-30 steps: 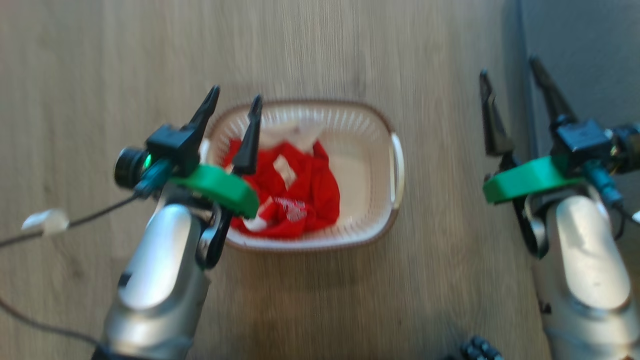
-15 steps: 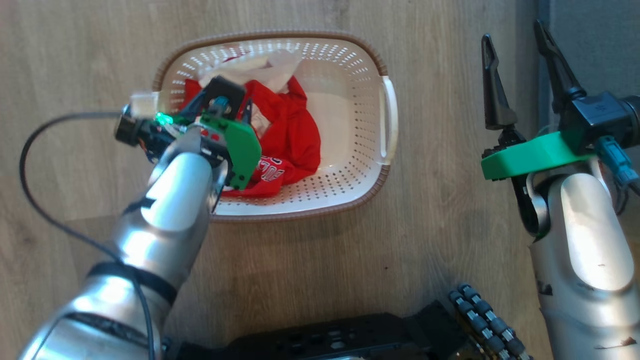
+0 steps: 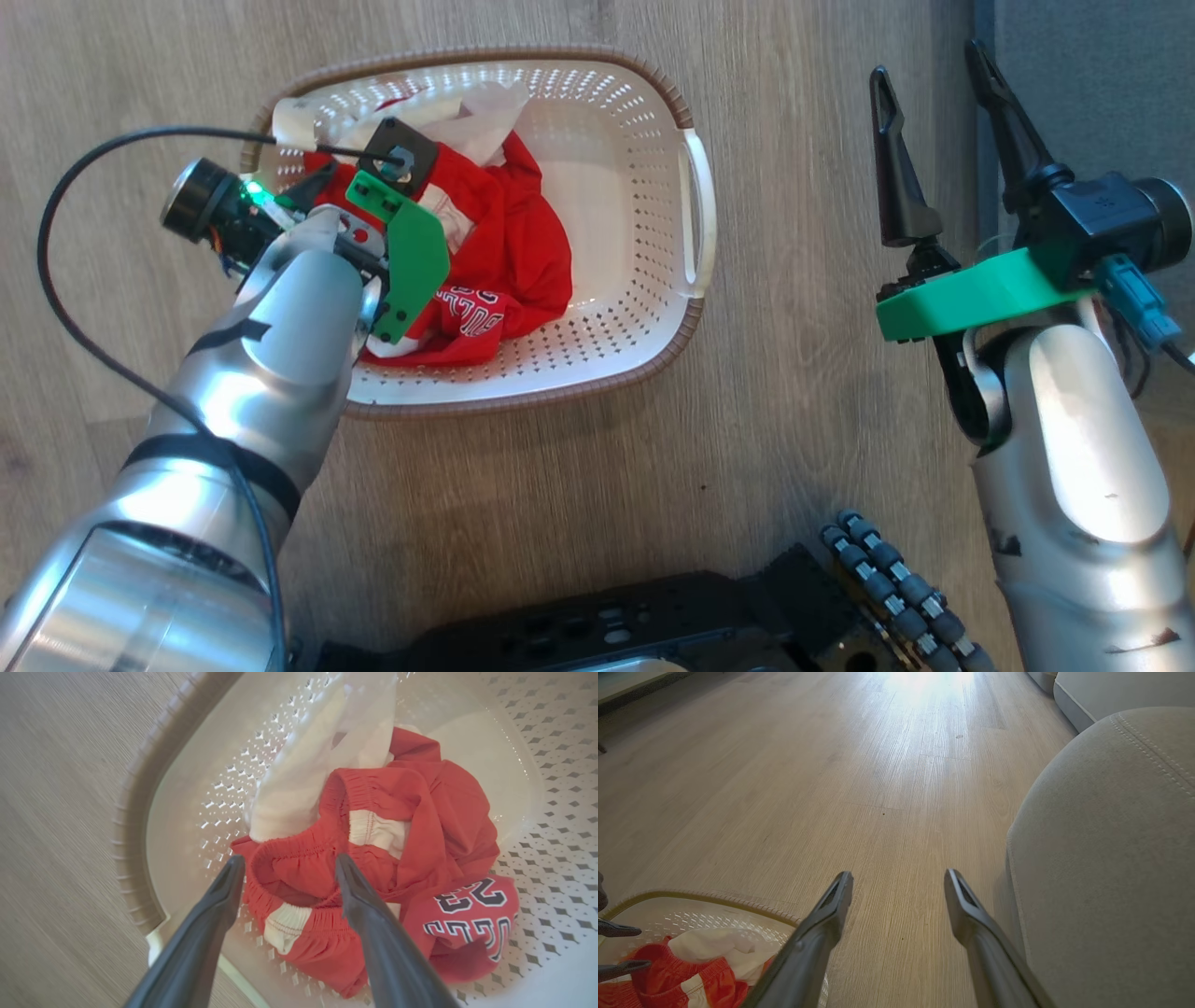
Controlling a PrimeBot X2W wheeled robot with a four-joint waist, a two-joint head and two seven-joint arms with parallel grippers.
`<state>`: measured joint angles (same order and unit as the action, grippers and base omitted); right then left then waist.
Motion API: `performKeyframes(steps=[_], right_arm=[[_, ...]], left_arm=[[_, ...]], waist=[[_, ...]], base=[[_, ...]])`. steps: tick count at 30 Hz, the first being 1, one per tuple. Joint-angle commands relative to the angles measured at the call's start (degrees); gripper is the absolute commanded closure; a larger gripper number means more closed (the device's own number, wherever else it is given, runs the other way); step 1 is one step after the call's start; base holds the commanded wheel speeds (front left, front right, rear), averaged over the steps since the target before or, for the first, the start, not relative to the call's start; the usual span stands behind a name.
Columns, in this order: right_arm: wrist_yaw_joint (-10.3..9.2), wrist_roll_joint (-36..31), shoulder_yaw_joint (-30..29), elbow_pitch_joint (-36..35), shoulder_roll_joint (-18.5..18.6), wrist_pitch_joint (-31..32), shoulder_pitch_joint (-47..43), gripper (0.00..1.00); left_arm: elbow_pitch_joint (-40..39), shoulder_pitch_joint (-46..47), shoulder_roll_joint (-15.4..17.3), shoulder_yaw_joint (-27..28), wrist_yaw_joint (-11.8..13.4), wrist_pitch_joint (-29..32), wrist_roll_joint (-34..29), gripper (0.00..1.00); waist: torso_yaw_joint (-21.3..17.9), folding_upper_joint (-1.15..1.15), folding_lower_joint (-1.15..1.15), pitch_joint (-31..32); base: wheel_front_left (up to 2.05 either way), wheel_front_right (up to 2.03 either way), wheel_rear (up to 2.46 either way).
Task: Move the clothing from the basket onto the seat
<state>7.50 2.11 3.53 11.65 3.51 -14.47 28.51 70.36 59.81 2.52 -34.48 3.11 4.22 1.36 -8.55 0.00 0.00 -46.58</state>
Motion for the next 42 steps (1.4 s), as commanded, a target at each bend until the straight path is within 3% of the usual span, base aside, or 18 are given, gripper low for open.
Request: performKeyframes(steps=[1,38,42], right_arm=[[-0.01,0.44,1.15,-1.7,-0.63,-0.52,-1.39,0.0],[-0.01,5.49,4.12,-1.61,-0.63,-0.52,-0.12,0.0],[-0.01,5.89,4.4,-1.61,-0.63,-0.52,0.03,0.0]], left_arm=[[-0.23,0.4,1.44,0.49,-0.38,0.04,-0.33,0.0],[3.31,6.85,2.16,-7.14,-0.89,6.48,-2.68,0.0],[3.39,7.18,2.27,-7.88,-1.36,8.14,-2.75,0.04]], waist=[[-0.11,0.0,0.0,-0.26],[-0.65,0.0,0.0,-5.01],[-0.73,0.0,0.0,-5.45]], base=[[0.0,0.0,0.0],[0.0,0.0,0.0],[0.0,0.0,0.0]])
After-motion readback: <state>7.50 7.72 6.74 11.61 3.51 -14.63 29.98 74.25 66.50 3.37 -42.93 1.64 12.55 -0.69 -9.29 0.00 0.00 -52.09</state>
